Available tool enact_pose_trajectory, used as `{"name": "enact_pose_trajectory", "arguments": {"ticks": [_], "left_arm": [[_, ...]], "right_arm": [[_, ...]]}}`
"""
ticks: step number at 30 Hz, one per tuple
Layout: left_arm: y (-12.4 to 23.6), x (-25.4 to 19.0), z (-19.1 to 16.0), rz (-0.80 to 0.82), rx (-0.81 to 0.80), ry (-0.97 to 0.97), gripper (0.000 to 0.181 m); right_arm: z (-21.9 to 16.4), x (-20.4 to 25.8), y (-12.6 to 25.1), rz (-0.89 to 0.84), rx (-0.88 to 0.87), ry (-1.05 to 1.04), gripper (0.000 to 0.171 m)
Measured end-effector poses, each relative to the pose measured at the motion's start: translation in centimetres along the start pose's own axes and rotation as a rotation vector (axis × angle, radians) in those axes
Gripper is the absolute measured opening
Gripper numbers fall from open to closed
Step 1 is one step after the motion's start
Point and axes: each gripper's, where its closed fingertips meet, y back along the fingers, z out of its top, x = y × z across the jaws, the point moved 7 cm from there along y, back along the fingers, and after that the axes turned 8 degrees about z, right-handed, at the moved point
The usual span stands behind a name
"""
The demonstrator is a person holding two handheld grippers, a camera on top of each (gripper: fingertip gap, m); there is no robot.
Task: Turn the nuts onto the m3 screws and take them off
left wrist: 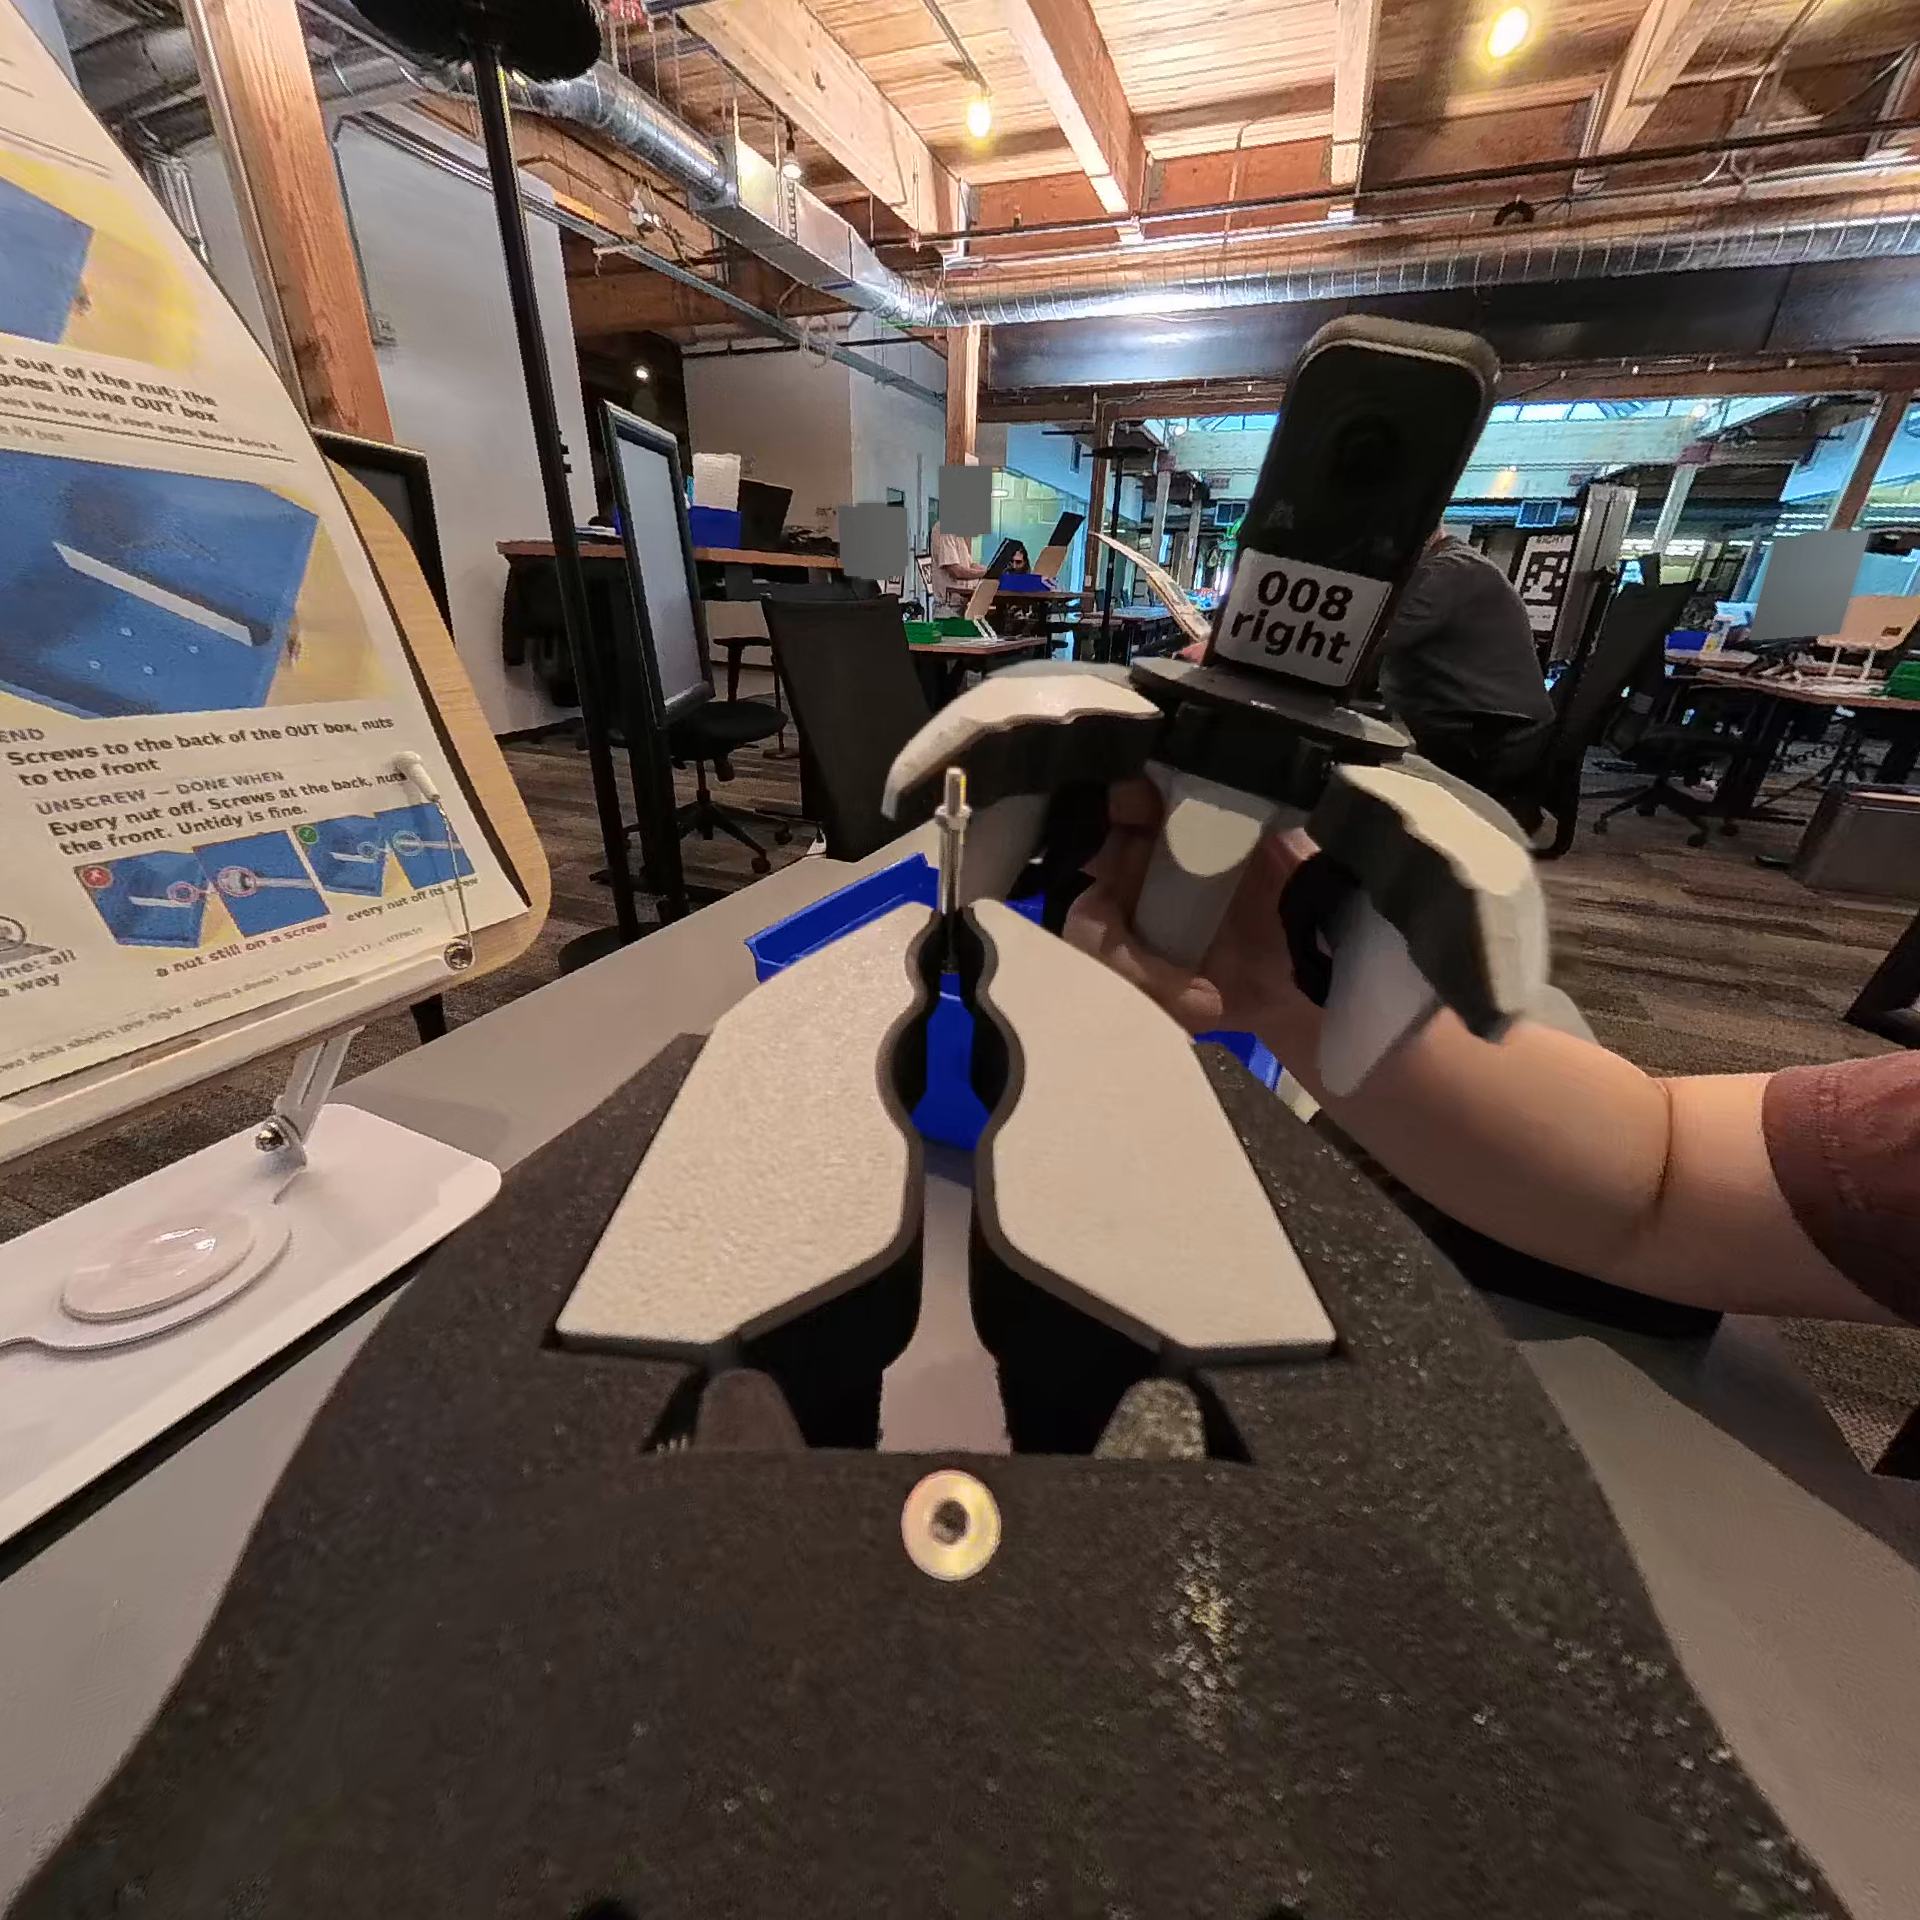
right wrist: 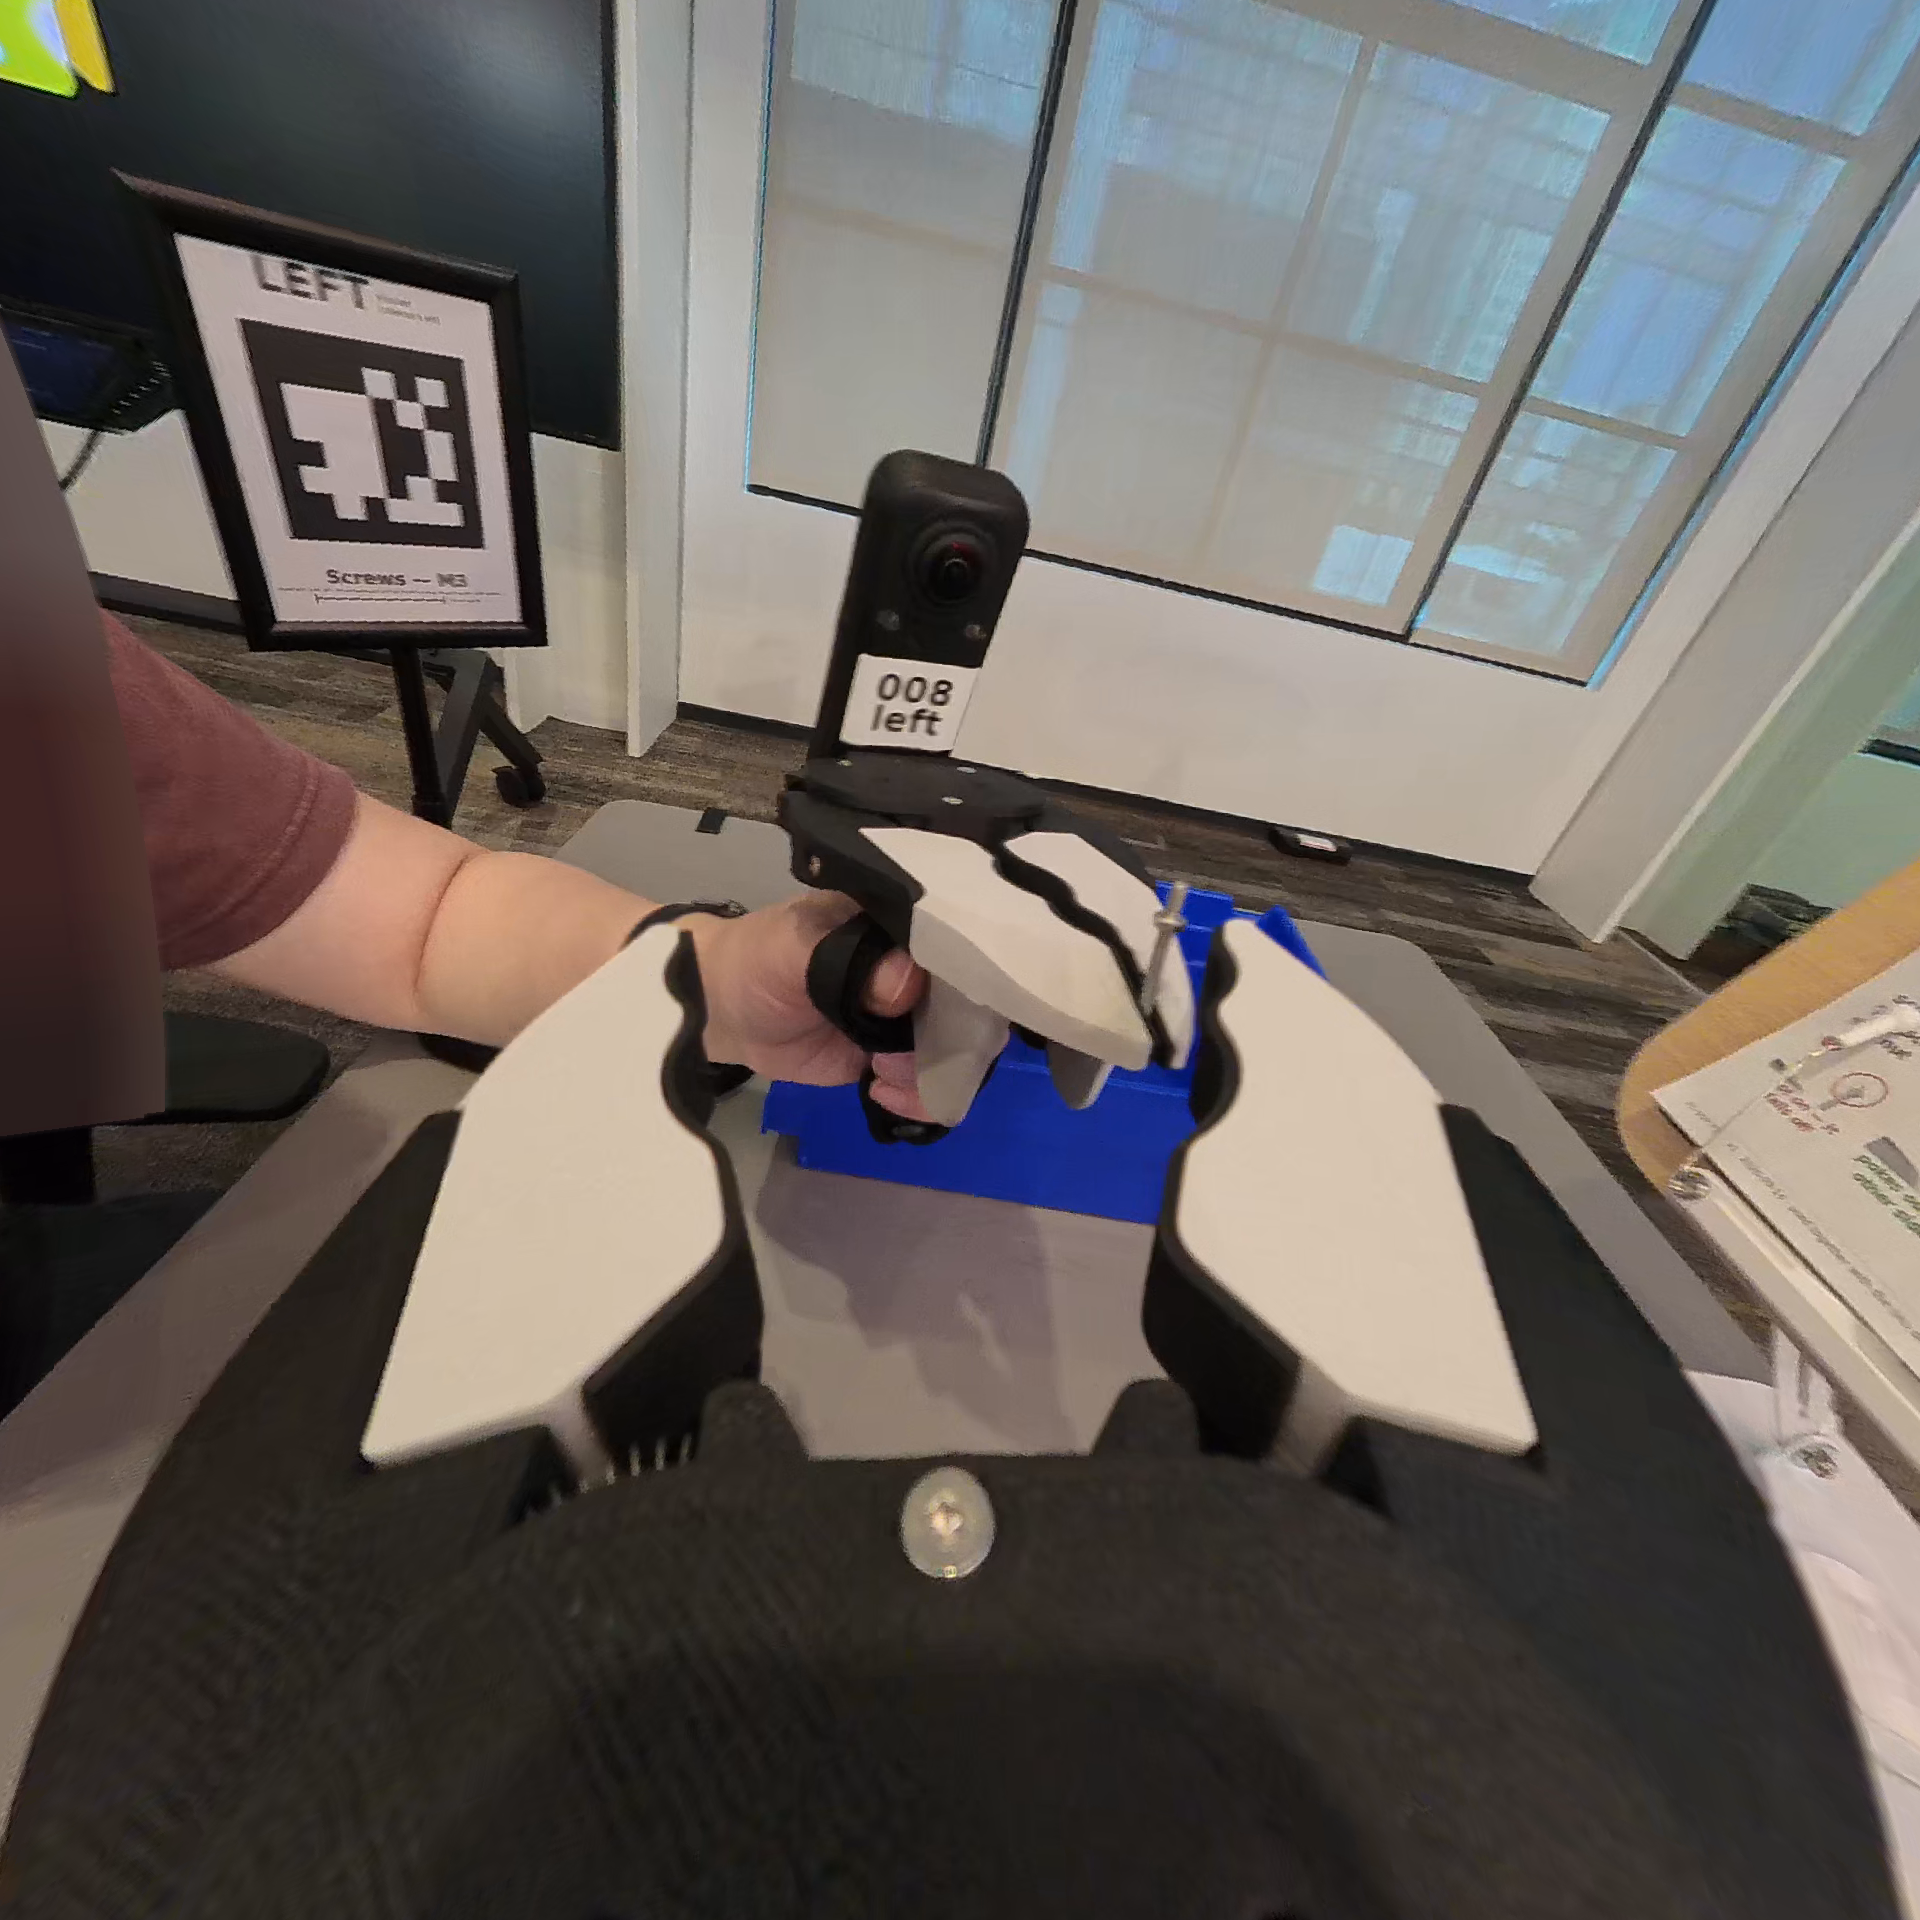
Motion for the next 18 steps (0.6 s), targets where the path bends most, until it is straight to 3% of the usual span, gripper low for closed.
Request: {"name": "enact_pose_trajectory", "arguments": {"ticks": [3, 8, 18], "left_arm": [[0.0, 0.0, 0.0, -0.017, 0.017, 0.011, 0.002], [-0.2, -0.1, -0.3, -0.029, 0.032, 0.015, 0.002], [-0.5, -0.5, -0.5, -0.062, 0.054, 0.010, 0.002]], "right_arm": [[0.1, -0.9, 0.7, -0.075, 0.000, -0.023, 0.074], [-0.8, -2.1, 1.2, -0.054, -0.025, -0.189, 0.031], [-1.5, -2.7, 1.3, -0.023, -0.062, -0.285, 0.003]]}}
